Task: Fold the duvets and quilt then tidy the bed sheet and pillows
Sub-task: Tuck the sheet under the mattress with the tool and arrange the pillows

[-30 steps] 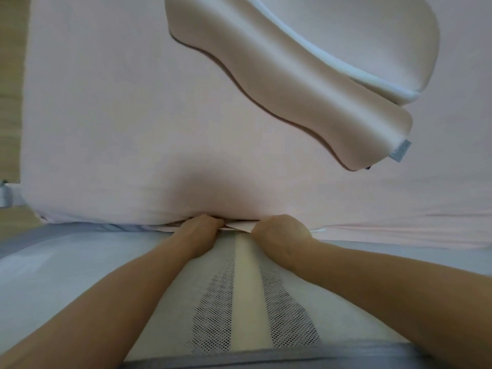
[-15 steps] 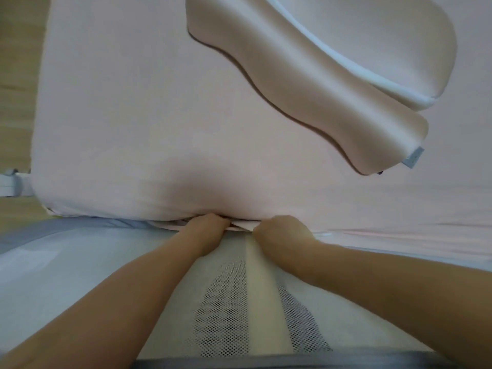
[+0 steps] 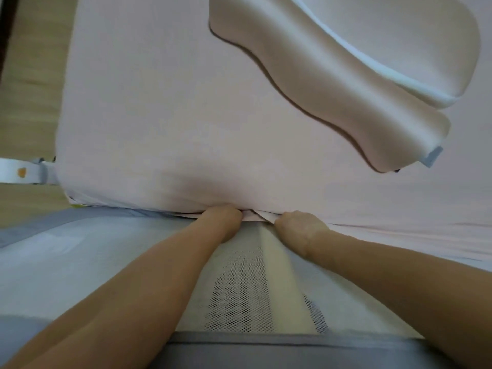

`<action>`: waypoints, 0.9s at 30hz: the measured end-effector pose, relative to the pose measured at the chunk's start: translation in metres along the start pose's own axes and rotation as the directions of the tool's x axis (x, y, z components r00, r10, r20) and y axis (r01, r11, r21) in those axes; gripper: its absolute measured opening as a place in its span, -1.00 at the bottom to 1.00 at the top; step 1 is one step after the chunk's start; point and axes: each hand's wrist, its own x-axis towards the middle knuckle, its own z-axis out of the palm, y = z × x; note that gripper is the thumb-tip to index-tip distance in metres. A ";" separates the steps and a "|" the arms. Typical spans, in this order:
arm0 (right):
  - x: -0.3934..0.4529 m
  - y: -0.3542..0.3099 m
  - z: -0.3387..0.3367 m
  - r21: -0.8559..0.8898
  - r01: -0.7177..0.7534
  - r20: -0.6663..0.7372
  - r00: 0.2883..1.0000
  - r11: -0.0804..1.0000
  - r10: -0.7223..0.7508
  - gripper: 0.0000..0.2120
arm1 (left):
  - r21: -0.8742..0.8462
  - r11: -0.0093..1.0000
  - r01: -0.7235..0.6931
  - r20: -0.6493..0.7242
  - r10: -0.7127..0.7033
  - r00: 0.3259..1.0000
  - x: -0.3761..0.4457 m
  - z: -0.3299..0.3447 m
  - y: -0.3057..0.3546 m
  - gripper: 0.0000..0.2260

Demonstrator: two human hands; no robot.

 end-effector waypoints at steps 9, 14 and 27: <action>0.090 0.008 0.030 0.131 0.015 -0.099 0.995 0.991 -0.002 -0.67 | -0.110 0.991 0.076 -0.007 -0.078 0.997 0.011 0.004 -0.003 -0.60; 0.037 0.017 0.016 0.074 0.118 -0.096 0.989 0.990 -0.111 -0.68 | -0.100 0.990 0.096 0.061 -0.091 0.994 0.006 0.001 -0.005 -0.61; 0.050 -0.019 -0.011 0.052 0.132 -0.003 0.991 0.990 -0.132 -0.74 | -0.050 0.987 0.156 0.138 -0.147 0.979 -0.005 -0.004 -0.066 -0.70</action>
